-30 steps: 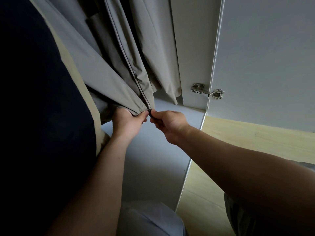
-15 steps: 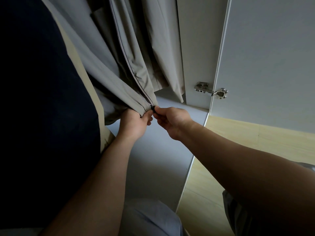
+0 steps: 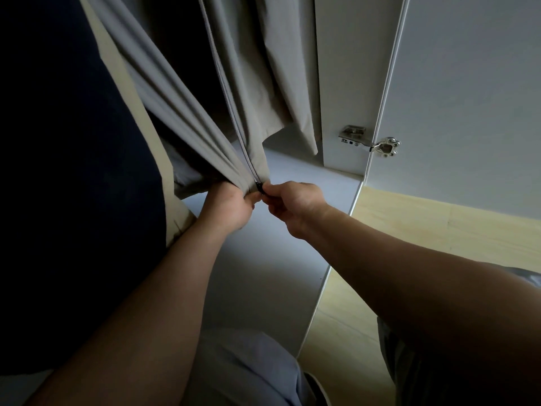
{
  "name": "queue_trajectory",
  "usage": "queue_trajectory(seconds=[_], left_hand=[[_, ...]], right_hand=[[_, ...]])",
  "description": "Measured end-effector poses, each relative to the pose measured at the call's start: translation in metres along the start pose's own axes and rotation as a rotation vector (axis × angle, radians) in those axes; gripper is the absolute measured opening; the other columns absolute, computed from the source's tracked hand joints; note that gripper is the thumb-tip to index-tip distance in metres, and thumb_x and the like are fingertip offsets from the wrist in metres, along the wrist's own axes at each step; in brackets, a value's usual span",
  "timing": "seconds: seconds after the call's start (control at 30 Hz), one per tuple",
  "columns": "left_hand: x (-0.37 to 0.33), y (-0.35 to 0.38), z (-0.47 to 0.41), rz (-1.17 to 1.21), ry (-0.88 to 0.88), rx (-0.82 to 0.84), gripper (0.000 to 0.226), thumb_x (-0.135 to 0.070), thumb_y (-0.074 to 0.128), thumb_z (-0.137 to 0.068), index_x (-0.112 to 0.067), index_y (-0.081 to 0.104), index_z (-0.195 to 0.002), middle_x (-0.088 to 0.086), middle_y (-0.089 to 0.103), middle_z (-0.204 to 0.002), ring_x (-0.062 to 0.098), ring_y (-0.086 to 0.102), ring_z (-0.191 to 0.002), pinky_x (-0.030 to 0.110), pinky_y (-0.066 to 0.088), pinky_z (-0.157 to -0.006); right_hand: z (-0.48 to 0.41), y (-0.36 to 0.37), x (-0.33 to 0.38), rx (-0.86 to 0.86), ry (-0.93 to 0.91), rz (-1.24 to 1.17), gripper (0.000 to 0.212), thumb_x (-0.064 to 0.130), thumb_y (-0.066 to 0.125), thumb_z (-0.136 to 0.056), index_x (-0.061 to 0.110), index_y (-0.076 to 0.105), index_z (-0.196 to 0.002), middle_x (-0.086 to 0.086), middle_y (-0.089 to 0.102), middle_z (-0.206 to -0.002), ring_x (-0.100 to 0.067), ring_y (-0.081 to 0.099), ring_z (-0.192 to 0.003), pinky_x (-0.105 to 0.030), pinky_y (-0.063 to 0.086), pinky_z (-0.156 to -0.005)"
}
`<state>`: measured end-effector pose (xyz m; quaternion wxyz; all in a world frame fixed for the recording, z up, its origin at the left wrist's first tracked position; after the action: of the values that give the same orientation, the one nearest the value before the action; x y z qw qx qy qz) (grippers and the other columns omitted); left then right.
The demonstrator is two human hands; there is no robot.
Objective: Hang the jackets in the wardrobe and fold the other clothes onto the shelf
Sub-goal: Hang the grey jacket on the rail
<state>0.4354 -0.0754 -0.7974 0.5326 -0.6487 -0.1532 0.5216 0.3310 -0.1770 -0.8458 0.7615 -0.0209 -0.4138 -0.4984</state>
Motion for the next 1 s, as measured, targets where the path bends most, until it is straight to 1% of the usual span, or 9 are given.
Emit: queue_trajectory(seconds=[0.17,0.3,0.4,0.57,0.67,0.77,0.87,0.93,1.0], left_hand=[[0.003,-0.002,0.001,0.009,0.062,-0.068,0.034,-0.035,0.072,-0.092,-0.004,0.069,-0.107,0.011,0.071,-0.098,0.029,0.066,-0.095,0.03,0.045,-0.079],[0.001,-0.004,-0.001,0.087,0.071,-0.136,0.03,-0.03,0.071,-0.093,-0.001,0.069,-0.098,0.015,0.072,-0.091,0.033,0.069,-0.089,0.044,0.053,-0.081],[0.003,-0.006,-0.004,0.06,0.075,-0.182,0.03,-0.028,0.071,-0.093,0.002,0.071,-0.096,0.016,0.073,-0.091,0.035,0.068,-0.089,0.045,0.053,-0.082],[0.006,-0.004,-0.006,0.042,0.094,-0.148,0.022,-0.021,0.069,-0.094,0.0,0.072,-0.101,0.016,0.073,-0.094,0.035,0.068,-0.091,0.044,0.053,-0.083],[0.001,-0.003,-0.003,-0.024,0.14,-0.167,0.026,-0.02,0.063,-0.095,-0.001,0.07,-0.111,0.018,0.072,-0.108,0.035,0.065,-0.106,0.035,0.049,-0.091],[0.008,-0.003,-0.002,-0.004,0.111,-0.197,0.032,-0.027,0.064,-0.095,0.001,0.069,-0.111,0.017,0.071,-0.109,0.032,0.064,-0.107,0.032,0.047,-0.085],[0.004,0.0,-0.001,0.166,0.069,-0.19,0.033,-0.033,0.071,-0.09,-0.001,0.072,-0.097,0.012,0.076,-0.094,0.027,0.07,-0.096,0.035,0.054,-0.08],[-0.003,0.002,-0.002,0.388,0.014,-0.143,0.03,-0.034,0.079,-0.083,-0.007,0.076,-0.095,0.004,0.078,-0.093,0.019,0.072,-0.093,0.036,0.056,-0.085],[-0.008,0.003,-0.003,0.644,-0.038,-0.089,0.02,-0.028,0.084,-0.074,-0.012,0.076,-0.084,0.002,0.077,-0.083,0.015,0.069,-0.075,0.034,0.056,-0.077]], right_hand=[[-0.001,0.004,0.009,0.045,-0.047,0.072,0.016,0.006,0.08,-0.084,-0.005,0.071,-0.092,-0.012,0.072,-0.073,-0.018,0.067,-0.064,-0.025,0.058,-0.062],[-0.001,0.013,0.02,0.049,-0.227,0.632,0.029,0.034,0.064,-0.097,0.009,0.071,-0.085,-0.008,0.071,-0.084,-0.022,0.066,-0.074,-0.034,0.055,-0.067],[0.008,0.027,0.023,0.117,-0.337,0.929,0.037,0.035,0.04,-0.104,0.021,0.06,-0.076,0.0,0.06,-0.081,-0.016,0.052,-0.069,-0.03,0.043,-0.061],[0.012,0.033,0.03,0.2,-0.23,0.76,0.026,0.017,0.045,-0.095,0.013,0.05,-0.07,-0.006,0.044,-0.069,-0.019,0.03,-0.056,-0.03,0.022,-0.052],[0.024,0.046,0.058,0.228,-0.352,0.622,0.032,0.018,0.048,-0.094,0.016,0.05,-0.063,0.001,0.044,-0.053,-0.015,0.032,-0.047,-0.027,0.023,-0.048],[0.031,0.051,0.086,0.245,-0.511,0.671,0.034,0.024,0.052,-0.092,0.019,0.048,-0.059,0.007,0.04,-0.05,-0.014,0.03,-0.049,-0.027,0.024,-0.048],[0.026,0.045,0.087,0.263,-0.478,0.615,0.034,0.028,0.054,-0.096,0.019,0.049,-0.063,0.006,0.036,-0.05,-0.016,0.027,-0.05,-0.029,0.021,-0.05],[0.025,0.044,0.083,0.283,-0.464,0.562,0.034,0.028,0.054,-0.096,0.018,0.051,-0.064,0.006,0.035,-0.05,-0.014,0.027,-0.047,-0.027,0.021,-0.048],[0.027,0.049,0.082,0.306,-0.47,0.569,0.033,0.029,0.054,-0.095,0.019,0.051,-0.064,0.006,0.037,-0.05,-0.013,0.029,-0.046,-0.026,0.022,-0.047]])
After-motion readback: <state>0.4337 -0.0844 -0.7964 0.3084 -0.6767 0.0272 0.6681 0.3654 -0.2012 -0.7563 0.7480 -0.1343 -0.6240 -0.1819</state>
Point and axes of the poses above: each hand's wrist, its own z-axis away from the middle knuckle, its own y-axis out of the palm, x = y × z, the point moved 6 cm from there along -z, towards the middle knuckle
